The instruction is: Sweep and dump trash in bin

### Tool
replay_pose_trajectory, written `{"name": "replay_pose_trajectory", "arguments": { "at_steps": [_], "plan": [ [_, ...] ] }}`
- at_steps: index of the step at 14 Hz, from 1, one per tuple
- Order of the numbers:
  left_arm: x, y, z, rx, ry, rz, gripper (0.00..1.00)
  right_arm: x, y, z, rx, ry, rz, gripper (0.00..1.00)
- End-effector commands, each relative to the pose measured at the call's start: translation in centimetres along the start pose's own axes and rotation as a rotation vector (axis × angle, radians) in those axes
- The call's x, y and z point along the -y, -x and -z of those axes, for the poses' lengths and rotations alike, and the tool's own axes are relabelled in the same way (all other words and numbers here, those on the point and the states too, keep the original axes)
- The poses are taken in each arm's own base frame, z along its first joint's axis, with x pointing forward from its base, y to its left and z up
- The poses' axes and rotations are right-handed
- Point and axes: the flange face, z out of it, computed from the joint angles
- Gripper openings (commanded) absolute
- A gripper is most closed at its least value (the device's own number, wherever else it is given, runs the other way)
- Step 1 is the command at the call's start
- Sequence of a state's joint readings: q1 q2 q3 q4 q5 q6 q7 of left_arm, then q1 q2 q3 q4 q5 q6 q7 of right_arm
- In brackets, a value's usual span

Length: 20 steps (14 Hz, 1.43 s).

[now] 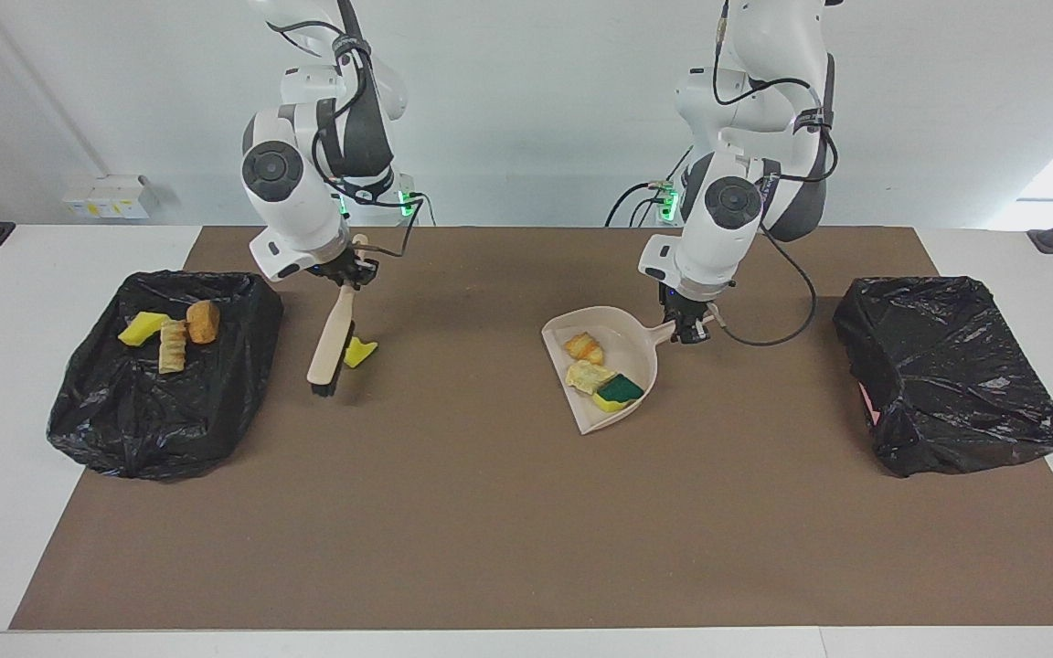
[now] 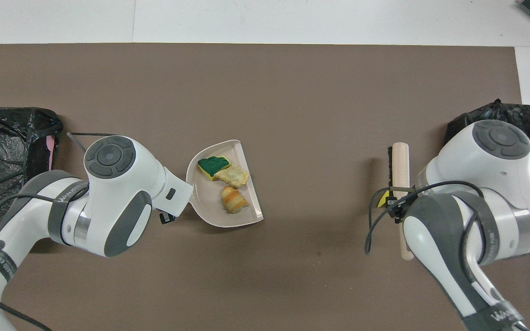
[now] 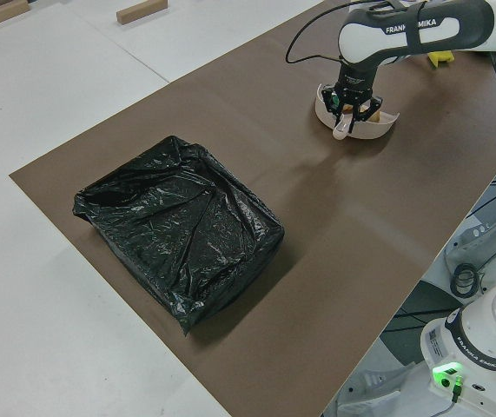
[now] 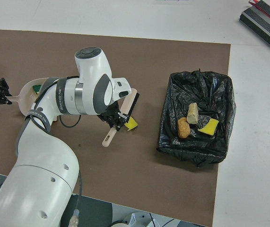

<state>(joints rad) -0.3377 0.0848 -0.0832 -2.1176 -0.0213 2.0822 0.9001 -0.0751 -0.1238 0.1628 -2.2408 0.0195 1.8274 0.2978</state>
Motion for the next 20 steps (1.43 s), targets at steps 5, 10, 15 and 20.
{"name": "replay_pose_trajectory", "arguments": {
  "at_steps": [5,10,15,20],
  "plan": [
    [-0.5,-0.3,-0.4,-0.014,-0.007,0.015,0.00,-6.3,4.9,-5.9,-0.091,0.001,0.022,0.00],
    [-0.5,-0.2,-0.4,-0.013,-0.005,0.015,0.00,-5.0,4.4,-8.6,-0.081,-0.017,0.025,0.00],
    [-0.5,-0.2,-0.4,-0.013,-0.005,0.015,0.00,4.5,4.4,-6.7,-0.087,-0.075,-0.045,0.00],
    [-0.5,-0.2,-0.4,-0.013,-0.005,0.017,0.00,11.4,2.7,-5.7,-0.072,-0.149,-0.046,0.00]
  ]
}}
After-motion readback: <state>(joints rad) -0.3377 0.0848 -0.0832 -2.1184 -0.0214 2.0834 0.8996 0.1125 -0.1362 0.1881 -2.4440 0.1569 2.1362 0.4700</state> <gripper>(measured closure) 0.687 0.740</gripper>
